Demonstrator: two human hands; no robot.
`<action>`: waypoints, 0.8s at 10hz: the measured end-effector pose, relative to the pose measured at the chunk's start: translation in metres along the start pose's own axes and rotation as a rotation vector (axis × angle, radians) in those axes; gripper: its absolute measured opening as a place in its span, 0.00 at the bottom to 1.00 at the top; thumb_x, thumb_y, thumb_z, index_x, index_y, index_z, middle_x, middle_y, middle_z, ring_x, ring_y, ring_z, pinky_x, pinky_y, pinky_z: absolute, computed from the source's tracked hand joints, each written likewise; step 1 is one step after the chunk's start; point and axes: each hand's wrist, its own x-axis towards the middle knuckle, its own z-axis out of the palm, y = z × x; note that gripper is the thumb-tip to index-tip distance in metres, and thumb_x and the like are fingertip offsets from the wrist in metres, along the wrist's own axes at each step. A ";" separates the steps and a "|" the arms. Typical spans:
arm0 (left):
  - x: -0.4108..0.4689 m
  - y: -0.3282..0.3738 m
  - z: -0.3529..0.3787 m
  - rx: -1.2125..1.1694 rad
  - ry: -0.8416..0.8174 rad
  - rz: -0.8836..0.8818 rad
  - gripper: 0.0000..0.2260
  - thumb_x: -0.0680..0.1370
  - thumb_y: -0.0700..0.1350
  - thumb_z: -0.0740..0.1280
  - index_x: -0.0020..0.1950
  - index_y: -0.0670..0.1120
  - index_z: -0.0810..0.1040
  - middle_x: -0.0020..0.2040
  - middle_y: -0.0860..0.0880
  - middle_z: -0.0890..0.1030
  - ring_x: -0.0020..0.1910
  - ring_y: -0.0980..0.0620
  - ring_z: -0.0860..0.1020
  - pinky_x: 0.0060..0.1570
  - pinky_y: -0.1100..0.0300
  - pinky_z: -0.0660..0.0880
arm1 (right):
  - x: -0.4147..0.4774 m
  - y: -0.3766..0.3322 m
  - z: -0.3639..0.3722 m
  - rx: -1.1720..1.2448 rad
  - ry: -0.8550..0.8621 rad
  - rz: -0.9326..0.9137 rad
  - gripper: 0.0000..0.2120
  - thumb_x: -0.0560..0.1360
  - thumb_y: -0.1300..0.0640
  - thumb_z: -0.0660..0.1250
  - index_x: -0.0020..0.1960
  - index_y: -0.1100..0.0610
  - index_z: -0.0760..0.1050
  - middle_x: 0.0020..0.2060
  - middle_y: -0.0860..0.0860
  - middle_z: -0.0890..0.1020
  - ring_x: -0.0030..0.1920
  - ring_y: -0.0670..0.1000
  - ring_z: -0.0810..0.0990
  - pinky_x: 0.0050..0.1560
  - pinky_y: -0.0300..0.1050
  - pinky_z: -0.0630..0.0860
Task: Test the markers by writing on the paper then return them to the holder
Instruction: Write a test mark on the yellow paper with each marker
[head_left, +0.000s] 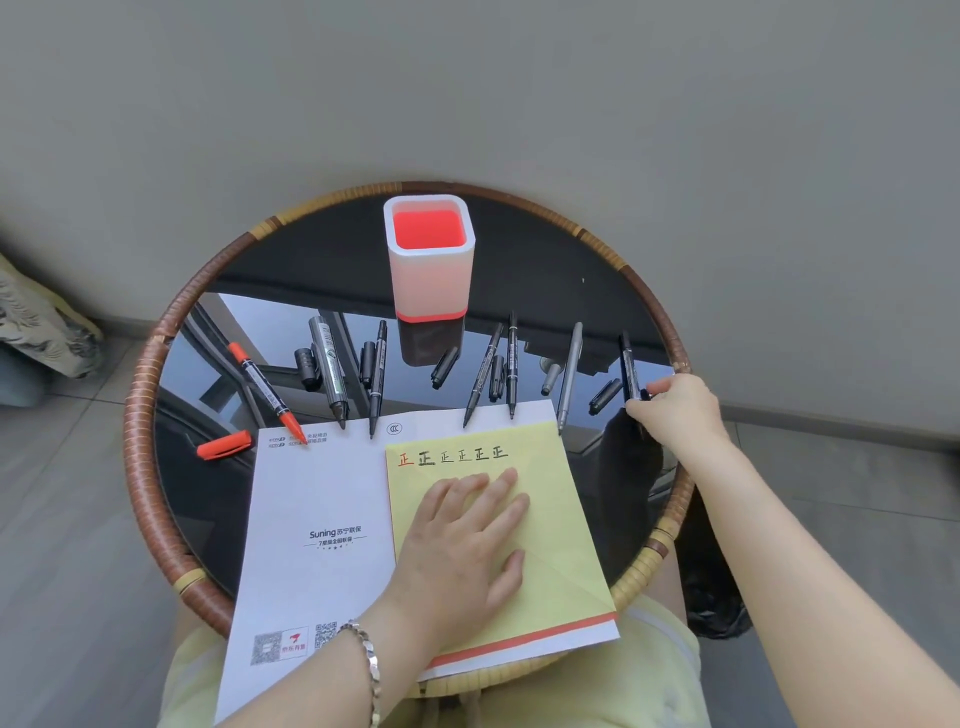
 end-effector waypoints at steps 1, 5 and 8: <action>0.001 0.000 0.000 0.002 0.012 0.007 0.19 0.73 0.55 0.58 0.59 0.50 0.79 0.63 0.51 0.77 0.60 0.49 0.69 0.59 0.52 0.62 | -0.010 -0.006 -0.007 0.270 0.023 -0.050 0.12 0.75 0.59 0.65 0.57 0.63 0.76 0.44 0.53 0.78 0.44 0.51 0.78 0.44 0.41 0.75; 0.000 -0.001 0.005 -0.032 0.072 0.019 0.19 0.72 0.54 0.60 0.59 0.49 0.77 0.64 0.50 0.77 0.60 0.48 0.69 0.59 0.51 0.63 | -0.070 -0.024 0.036 0.692 -0.124 -0.341 0.03 0.74 0.60 0.66 0.42 0.56 0.75 0.35 0.53 0.81 0.34 0.44 0.81 0.34 0.35 0.77; 0.001 -0.002 0.008 -0.056 0.121 0.025 0.18 0.71 0.54 0.61 0.57 0.49 0.79 0.62 0.50 0.78 0.58 0.49 0.70 0.60 0.52 0.64 | -0.062 -0.018 0.084 0.615 0.222 -0.283 0.16 0.72 0.61 0.68 0.28 0.64 0.68 0.21 0.51 0.70 0.24 0.44 0.68 0.29 0.32 0.65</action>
